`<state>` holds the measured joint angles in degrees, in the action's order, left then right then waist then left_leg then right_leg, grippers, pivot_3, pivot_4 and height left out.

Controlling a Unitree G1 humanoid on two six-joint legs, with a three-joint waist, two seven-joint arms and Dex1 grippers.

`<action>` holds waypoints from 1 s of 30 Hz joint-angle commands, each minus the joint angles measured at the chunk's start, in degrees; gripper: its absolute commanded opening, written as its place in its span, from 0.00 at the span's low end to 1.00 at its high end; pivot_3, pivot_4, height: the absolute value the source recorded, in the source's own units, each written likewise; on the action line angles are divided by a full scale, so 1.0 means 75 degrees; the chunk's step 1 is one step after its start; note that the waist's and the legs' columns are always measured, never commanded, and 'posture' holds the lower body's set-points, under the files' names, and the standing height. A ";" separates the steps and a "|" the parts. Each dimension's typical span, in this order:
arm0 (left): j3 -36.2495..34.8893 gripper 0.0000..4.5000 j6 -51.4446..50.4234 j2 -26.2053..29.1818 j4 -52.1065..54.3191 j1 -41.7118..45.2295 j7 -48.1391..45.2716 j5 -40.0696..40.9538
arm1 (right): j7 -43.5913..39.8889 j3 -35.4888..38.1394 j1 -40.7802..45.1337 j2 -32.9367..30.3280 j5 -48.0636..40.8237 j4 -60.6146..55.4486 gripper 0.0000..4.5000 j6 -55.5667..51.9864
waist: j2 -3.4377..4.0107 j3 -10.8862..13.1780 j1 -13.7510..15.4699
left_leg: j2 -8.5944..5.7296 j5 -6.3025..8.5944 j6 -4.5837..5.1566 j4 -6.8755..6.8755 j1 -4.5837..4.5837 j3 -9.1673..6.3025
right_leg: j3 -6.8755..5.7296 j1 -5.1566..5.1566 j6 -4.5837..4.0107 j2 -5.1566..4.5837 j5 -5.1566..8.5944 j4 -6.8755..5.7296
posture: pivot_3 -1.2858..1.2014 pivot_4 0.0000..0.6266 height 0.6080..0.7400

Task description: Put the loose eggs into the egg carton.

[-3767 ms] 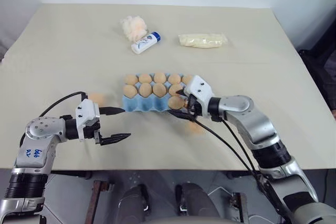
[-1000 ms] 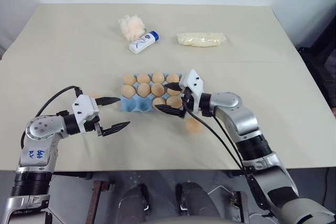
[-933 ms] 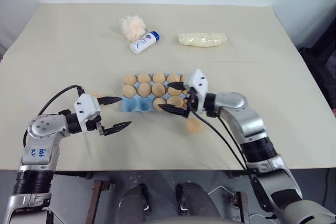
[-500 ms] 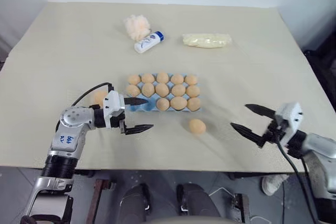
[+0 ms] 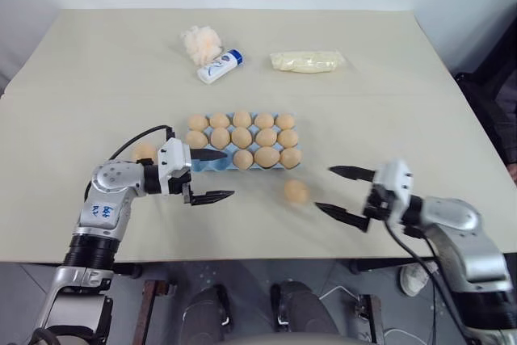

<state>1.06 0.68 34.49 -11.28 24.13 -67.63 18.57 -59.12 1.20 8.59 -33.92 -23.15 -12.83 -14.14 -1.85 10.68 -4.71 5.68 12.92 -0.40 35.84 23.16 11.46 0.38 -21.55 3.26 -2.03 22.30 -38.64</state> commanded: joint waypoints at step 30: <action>-0.1834 1.00 -0.0099 0.0922 0.1036 -0.1979 0.0840 0.0297 | 0.1117 -0.2479 0.4420 0.2902 0.1169 0.2419 0.39 -0.0936 | -0.0004 -0.0001 -0.0109 | 0.0001 -0.0002 -0.0007 -0.0023 0.0007 0.0004 | -0.0016 -0.0025 -0.0017 -0.0015 -0.0001 -0.0011 | 0.52 0.24 1.00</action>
<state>-11.37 -0.56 40.89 -4.94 9.54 -61.77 19.98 -51.60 -16.54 40.17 -13.04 -15.73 2.79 -22.20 -1.88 10.67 -5.53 5.67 12.90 -0.45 35.65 23.23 11.50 0.26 -21.75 3.14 -2.17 22.30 -38.71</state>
